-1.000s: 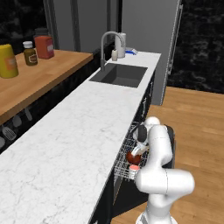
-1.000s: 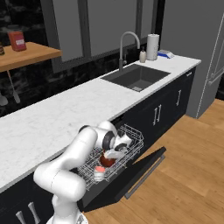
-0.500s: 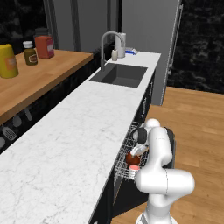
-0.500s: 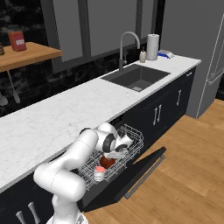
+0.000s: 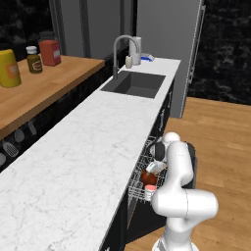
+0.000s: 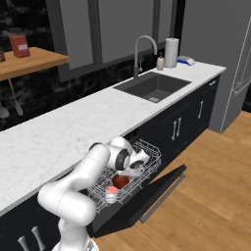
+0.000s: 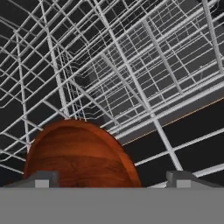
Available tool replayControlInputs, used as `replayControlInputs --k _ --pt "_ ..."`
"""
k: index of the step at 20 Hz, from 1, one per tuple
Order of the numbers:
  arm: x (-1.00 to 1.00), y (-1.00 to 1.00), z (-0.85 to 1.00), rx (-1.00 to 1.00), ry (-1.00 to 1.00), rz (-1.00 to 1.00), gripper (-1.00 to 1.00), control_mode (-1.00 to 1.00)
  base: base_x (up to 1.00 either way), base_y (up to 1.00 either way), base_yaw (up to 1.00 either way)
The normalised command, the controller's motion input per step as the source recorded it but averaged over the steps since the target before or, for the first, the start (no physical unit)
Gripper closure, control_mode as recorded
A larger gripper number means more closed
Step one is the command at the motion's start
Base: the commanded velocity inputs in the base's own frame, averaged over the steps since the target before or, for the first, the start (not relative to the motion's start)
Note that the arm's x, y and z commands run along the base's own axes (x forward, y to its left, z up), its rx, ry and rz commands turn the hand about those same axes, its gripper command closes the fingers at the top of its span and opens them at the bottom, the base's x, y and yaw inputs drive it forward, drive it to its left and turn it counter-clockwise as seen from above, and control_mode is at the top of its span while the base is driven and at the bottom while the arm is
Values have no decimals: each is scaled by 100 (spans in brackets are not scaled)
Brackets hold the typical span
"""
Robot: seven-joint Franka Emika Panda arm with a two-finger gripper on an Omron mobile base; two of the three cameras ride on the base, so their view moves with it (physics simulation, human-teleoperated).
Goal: Pick up the cup and bowl from the counter, place them in the dishwasher, and close the dishwasher door.
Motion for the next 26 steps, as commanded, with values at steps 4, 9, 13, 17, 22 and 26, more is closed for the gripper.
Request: replayControlInputs --k 4,9,13,17,22,26 --pt "-13 -76 78 0 2 -10 -100 -100 0 0 0" --pt "-83 -50 100 0 -14 -1 -100 -100 0 0 0" --pt "-84 -60 100 0 -11 1 -100 -100 0 0 0" --pt "-47 -69 100 -5 -8 5 -100 -100 0 0 0" --pt "-85 -56 100 -2 -29 5 -100 -100 0 0 0" --pt "-99 -34 45 0 -49 11 -100 -100 0 0 0"
